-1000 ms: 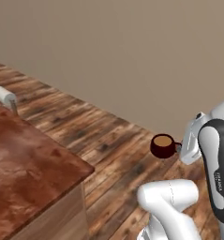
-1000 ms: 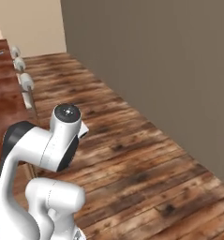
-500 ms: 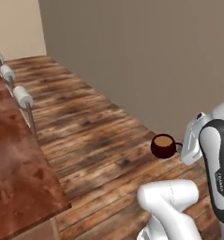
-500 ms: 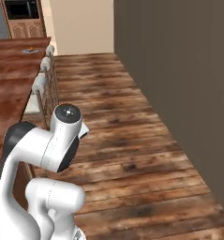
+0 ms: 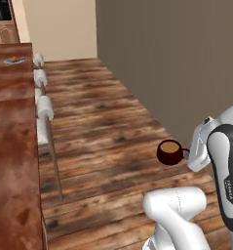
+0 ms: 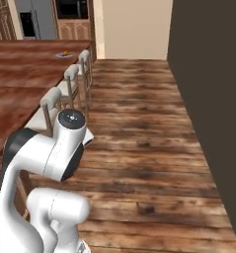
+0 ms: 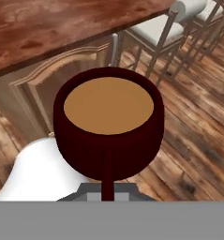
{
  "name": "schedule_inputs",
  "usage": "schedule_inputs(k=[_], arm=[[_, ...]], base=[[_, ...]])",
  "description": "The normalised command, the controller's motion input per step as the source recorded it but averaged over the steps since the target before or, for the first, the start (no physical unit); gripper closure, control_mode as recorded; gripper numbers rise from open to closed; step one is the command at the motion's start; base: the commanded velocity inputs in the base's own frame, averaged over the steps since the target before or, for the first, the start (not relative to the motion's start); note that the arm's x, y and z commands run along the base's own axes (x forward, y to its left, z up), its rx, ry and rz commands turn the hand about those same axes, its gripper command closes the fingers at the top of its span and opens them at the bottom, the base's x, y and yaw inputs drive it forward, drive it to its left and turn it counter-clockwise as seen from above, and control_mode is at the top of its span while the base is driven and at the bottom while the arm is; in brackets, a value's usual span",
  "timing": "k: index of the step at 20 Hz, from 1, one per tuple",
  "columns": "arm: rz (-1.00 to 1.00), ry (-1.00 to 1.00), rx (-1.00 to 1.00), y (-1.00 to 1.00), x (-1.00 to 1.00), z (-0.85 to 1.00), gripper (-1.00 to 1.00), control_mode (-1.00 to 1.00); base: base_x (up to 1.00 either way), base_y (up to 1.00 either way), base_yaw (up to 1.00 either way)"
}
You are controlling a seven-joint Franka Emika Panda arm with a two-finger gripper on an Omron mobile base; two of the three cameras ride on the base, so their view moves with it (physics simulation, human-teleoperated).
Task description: Pick up the brewed coffee from the coffee machine and place it next to the breakfast plate on the dining counter.
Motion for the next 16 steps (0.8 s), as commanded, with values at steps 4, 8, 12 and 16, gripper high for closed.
schedule_inputs(k=[4, 8, 12, 16], arm=[[0.00, 0.00, 0.00, 0.00, 0.00, 0.00, 1.00, 1.00], [0.00, 0.00, 0.00, 0.00, 0.00, 0.00, 1.00, 1.00], [0.00, 0.00, 0.00, 0.00, 0.00, 0.00, 1.00, 1.00], [0.00, 0.00, 0.00, 0.00, 0.00, 0.00, 1.00, 1.00]], base=[[1.00, -0.49, 0.42], [1.00, -0.56, 0.41], [1.00, -0.65, 0.38], [1.00, -0.64, 0.34]])
